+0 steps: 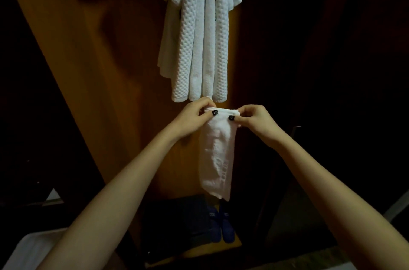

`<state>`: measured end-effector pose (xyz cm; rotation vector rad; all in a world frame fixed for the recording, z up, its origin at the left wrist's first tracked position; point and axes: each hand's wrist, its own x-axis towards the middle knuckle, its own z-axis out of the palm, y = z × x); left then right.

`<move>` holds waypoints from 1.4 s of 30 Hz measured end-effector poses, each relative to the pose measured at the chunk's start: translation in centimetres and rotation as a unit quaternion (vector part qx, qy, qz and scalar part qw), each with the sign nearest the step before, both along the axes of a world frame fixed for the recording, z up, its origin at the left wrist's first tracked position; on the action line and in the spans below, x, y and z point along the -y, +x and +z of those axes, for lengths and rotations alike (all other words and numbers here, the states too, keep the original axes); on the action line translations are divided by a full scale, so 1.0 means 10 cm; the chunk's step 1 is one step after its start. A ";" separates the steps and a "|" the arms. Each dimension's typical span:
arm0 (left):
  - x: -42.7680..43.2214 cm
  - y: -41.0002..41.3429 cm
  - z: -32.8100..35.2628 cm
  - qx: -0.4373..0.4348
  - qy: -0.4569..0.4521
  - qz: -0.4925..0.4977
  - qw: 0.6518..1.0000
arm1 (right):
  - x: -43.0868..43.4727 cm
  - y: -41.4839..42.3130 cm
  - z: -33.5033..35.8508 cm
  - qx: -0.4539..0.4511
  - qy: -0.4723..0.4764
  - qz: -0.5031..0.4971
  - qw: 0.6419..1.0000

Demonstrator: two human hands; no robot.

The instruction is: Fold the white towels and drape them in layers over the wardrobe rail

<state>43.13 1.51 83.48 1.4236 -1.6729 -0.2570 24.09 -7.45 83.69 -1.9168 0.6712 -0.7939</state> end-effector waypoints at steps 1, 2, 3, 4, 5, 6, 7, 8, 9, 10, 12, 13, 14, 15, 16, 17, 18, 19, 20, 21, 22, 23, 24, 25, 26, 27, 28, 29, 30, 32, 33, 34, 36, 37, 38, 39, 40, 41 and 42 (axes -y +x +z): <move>-0.01 0.01 0.01 -0.011 -0.006 -0.003 1.000 | -0.01 0.01 -0.01 0.015 -0.007 -0.003 1.000; -0.03 0.01 0.02 -0.021 -0.009 -0.004 1.000 | -0.03 0.02 -0.02 0.036 -0.008 0.000 0.999; -0.04 0.01 0.03 -0.030 -0.010 -0.005 0.999 | -0.05 0.03 -0.02 0.056 -0.006 0.005 0.998; -0.05 0.01 0.05 -0.039 -0.008 -0.006 0.999 | -0.08 0.05 -0.02 0.073 -0.002 0.011 0.997; -0.06 0.00 0.06 -0.049 -0.006 -0.007 0.999 | -0.11 0.07 -0.02 0.085 0.001 0.018 0.996; -0.07 0.00 0.07 -0.060 -0.002 -0.007 0.998 | -0.13 0.09 -0.02 0.094 0.003 0.025 0.995; -0.09 0.00 0.07 -0.072 -0.001 -0.008 0.997 | -0.15 0.11 -0.02 0.101 0.005 0.035 0.994; -0.10 0.00 0.08 -0.083 -0.002 -0.011 0.996 | -0.17 0.13 -0.03 0.109 0.012 0.047 0.993; -0.13 -0.01 0.09 -0.092 -0.007 -0.019 0.996 | -0.18 0.14 -0.03 0.118 0.020 0.061 0.991; -0.15 -0.01 0.10 -0.099 -0.012 -0.028 0.995 | -0.19 0.16 -0.03 0.123 0.029 0.075 0.989; -0.20 -0.01 0.13 -0.109 -0.018 -0.042 0.993 | -0.20 0.17 -0.02 0.126 0.028 0.094 0.987; -0.22 -0.01 0.15 -0.117 -0.021 -0.046 0.992 | -0.22 0.19 -0.01 0.127 0.026 0.101 0.986; -0.23 -0.02 0.16 -0.129 -0.023 -0.049 0.990 | -0.23 0.20 -0.01 0.130 0.029 0.108 0.985; -0.25 -0.03 0.17 -0.145 -0.024 -0.055 0.988 | -0.24 0.22 -0.01 0.133 0.039 0.113 0.984; -0.26 -0.03 0.18 -0.160 -0.025 -0.062 0.985 | -0.25 0.23 -0.01 0.139 0.053 0.120 0.982; -0.27 -0.04 0.18 -0.171 -0.026 -0.068 0.983 | -0.26 0.24 -0.01 0.144 0.069 0.124 0.979; -0.27 -0.03 0.18 -0.179 -0.028 -0.068 0.981 | -0.26 0.25 -0.01 0.148 0.085 0.127 0.977; -0.28 -0.03 0.18 -0.184 -0.032 -0.060 0.981 | -0.27 0.25 0.00 0.149 0.097 0.127 0.976; -0.29 -0.04 0.18 -0.183 -0.038 -0.045 0.981 | -0.27 0.26 0.00 0.149 0.097 0.122 0.976; -0.30 -0.04 0.18 -0.177 -0.044 -0.026 0.983 | -0.27 0.26 0.00 0.146 0.086 0.113 0.979; -0.30 -0.04 0.18 -0.171 -0.051 -0.008 0.984 | -0.26 0.27 0.00 0.144 0.071 0.103 0.982; -0.31 -0.04 0.18 -0.169 -0.057 0.007 0.984 | -0.26 0.27 0.01 0.144 0.060 0.091 0.984; -0.32 -0.05 0.18 -0.180 -0.064 0.017 0.981 | -0.26 0.28 0.01 0.148 0.056 0.077 0.984; -0.33 -0.07 0.18 -0.202 -0.068 0.016 0.977 | -0.25 0.28 0.02 0.157 0.052 0.063 0.984; -0.35 -0.08 0.18 -0.217 -0.068 0.003 0.974 | -0.24 0.29 0.03 0.166 0.047 0.048 0.984; -0.37 -0.10 0.19 -0.211 -0.066 -0.010 0.975 | -0.24 0.29 0.04 0.175 0.045 0.033 0.983; -0.38 -0.11 0.19 -0.193 -0.059 -0.026 0.979 | -0.23 0.29 0.06 0.188 0.047 0.021 0.981; -0.39 -0.13 0.17 -0.176 -0.051 -0.038 0.982 | -0.23 0.29 0.07 0.202 0.053 0.014 0.978; -0.39 -0.16 0.15 -0.168 -0.048 -0.045 0.984 | -0.23 0.30 0.09 0.214 0.058 0.006 0.975; -0.34 -0.19 0.10 -0.162 -0.065 -0.026 0.984 | -0.22 0.30 0.10 0.223 0.053 -0.012 0.973; -0.31 -0.20 0.09 -0.163 -0.080 -0.008 0.983 | -0.22 0.30 0.10 0.222 0.042 -0.019 0.974; -0.27 -0.22 0.08 -0.170 -0.092 0.009 0.981 | -0.21 0.30 0.11 0.221 0.032 -0.026 0.974; -0.20 -0.26 0.10 -0.188 -0.108 0.040 0.975 | -0.20 0.31 0.12 0.214 0.024 -0.040 0.976; -0.16 -0.27 0.13 -0.200 -0.117 0.058 0.971 | -0.19 0.30 0.11 0.215 0.033 -0.047 0.975; -0.12 -0.28 0.16 -0.227 -0.125 0.077 0.963 | -0.19 0.29 0.09 0.219 0.049 -0.051 0.973; -0.08 -0.26 0.19 -0.266 -0.133 0.094 0.950 | -0.20 0.26 0.04 0.216 0.051 -0.056 0.974; -0.04 -0.23 0.21 -0.306 -0.138 0.107 0.936 | -0.21 0.23 -0.02 0.200 0.034 -0.062 0.977; 0.00 -0.18 0.24 -0.337 -0.139 0.112 0.925 | -0.21 0.18 -0.10 0.172 0.007 -0.064 0.983; 0.03 -0.13 0.26 -0.359 -0.138 0.110 0.917 | -0.20 0.13 -0.19 0.138 -0.014 -0.060 0.989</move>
